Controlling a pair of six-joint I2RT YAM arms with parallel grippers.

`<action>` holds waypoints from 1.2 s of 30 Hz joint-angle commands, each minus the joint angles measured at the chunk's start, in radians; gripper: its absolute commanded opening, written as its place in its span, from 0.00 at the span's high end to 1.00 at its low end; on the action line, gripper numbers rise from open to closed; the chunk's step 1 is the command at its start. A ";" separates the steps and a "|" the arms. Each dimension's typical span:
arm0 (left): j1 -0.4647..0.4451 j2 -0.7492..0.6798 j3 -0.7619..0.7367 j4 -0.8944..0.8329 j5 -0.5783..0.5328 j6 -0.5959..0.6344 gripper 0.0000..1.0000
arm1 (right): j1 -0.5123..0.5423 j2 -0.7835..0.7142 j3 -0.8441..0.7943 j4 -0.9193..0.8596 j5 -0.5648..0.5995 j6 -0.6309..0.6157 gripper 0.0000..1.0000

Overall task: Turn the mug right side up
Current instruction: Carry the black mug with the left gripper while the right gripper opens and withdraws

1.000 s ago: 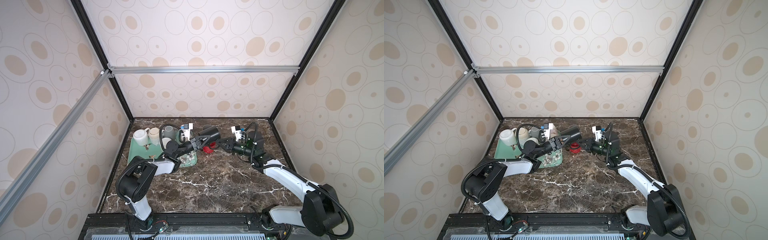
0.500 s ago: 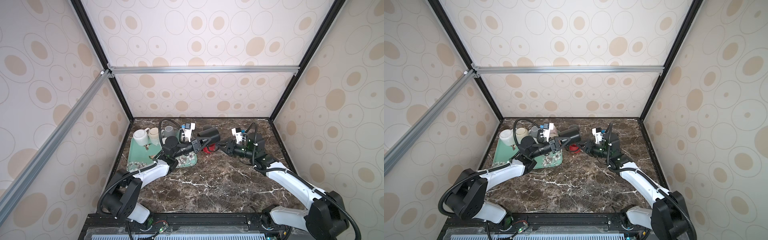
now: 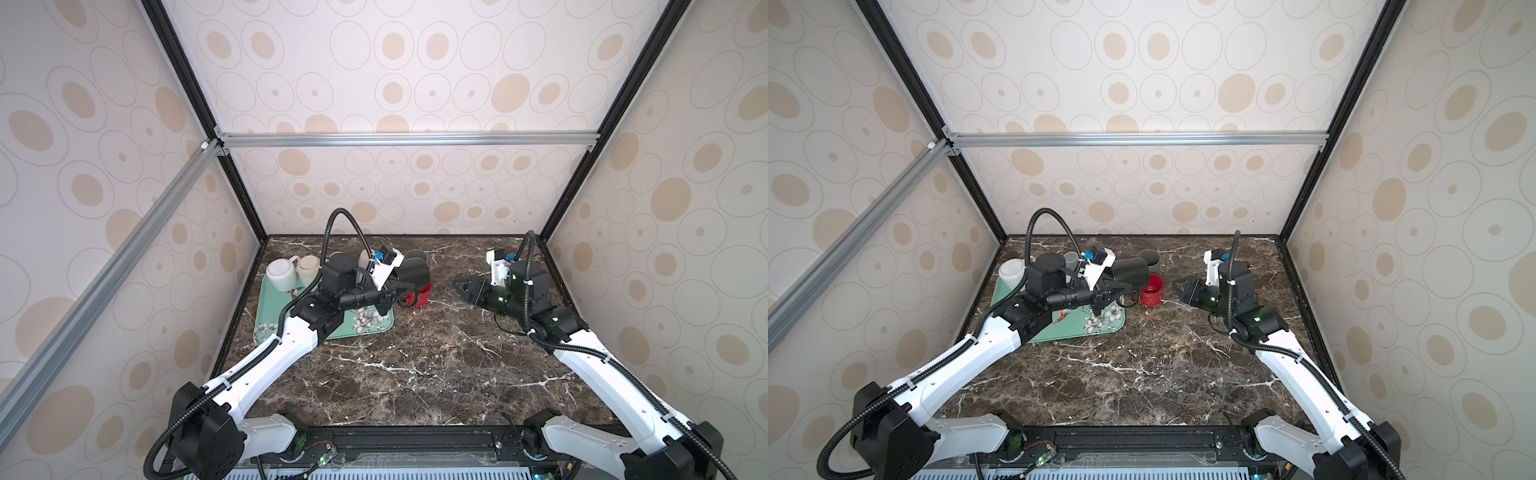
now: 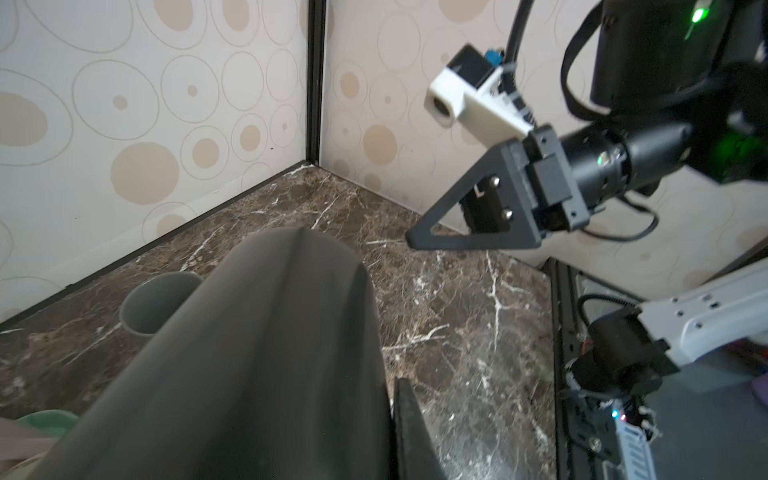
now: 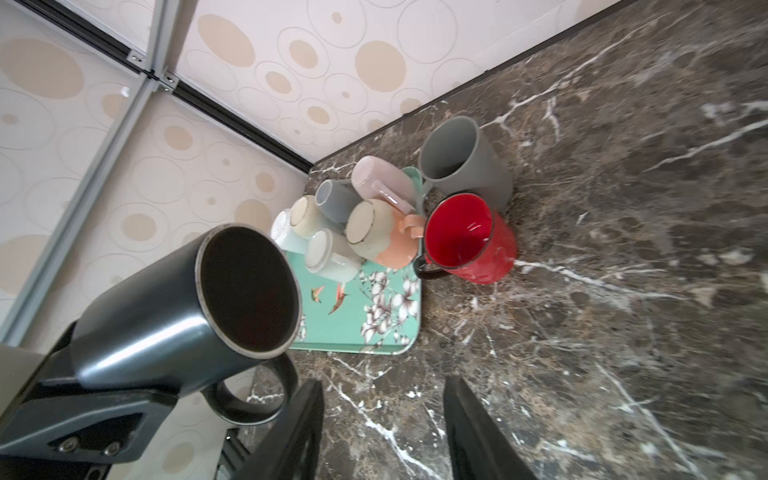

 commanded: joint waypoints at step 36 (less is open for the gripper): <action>-0.253 0.448 0.418 -0.659 -0.504 0.788 1.00 | -0.004 -0.129 -0.040 -0.217 0.308 -0.212 0.46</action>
